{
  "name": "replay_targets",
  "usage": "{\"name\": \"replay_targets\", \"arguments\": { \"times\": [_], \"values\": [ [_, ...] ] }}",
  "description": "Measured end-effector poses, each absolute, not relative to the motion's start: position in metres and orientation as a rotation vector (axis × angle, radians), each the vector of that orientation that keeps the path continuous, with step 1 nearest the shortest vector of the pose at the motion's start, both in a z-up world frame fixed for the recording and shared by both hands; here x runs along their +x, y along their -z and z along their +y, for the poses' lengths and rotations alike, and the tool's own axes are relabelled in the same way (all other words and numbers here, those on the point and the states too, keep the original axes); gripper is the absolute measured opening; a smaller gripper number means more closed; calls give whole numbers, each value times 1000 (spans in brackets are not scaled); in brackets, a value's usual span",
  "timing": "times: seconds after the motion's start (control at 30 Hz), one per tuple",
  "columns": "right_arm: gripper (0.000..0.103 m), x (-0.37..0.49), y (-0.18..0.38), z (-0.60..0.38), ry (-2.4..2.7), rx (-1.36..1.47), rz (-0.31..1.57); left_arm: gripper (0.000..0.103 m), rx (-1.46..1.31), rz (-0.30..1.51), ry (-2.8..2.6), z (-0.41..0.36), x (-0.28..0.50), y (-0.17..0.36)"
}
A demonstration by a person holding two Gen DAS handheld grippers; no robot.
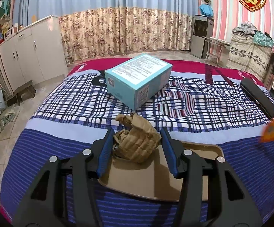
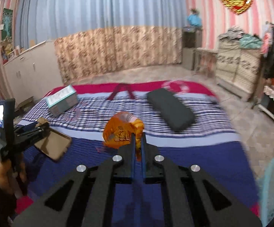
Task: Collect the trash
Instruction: 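Carry the crumpled paper and snack wrapper over the blue basket with both grippers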
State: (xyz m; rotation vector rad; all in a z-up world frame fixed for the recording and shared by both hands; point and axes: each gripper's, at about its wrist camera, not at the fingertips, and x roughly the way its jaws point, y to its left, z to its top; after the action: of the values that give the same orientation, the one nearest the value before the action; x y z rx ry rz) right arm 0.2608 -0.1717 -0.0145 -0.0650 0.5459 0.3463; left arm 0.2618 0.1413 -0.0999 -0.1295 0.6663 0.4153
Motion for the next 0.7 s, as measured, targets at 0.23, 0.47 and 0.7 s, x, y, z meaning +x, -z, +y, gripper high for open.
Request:
{"name": "replay_targets", "arguments": {
  "times": [0.23, 0.47, 0.7],
  "values": [
    [5, 231, -12, -274, -175, 27, 450, 48, -108, 616, -326, 98, 256, 58],
    [5, 216, -13, -350, -41, 107, 422, 48, -82, 526, -174, 21, 256, 10],
    [5, 206, -3, -414, 72, 204, 407, 48, -68, 516, -37, -60, 264, -6]
  ]
}}
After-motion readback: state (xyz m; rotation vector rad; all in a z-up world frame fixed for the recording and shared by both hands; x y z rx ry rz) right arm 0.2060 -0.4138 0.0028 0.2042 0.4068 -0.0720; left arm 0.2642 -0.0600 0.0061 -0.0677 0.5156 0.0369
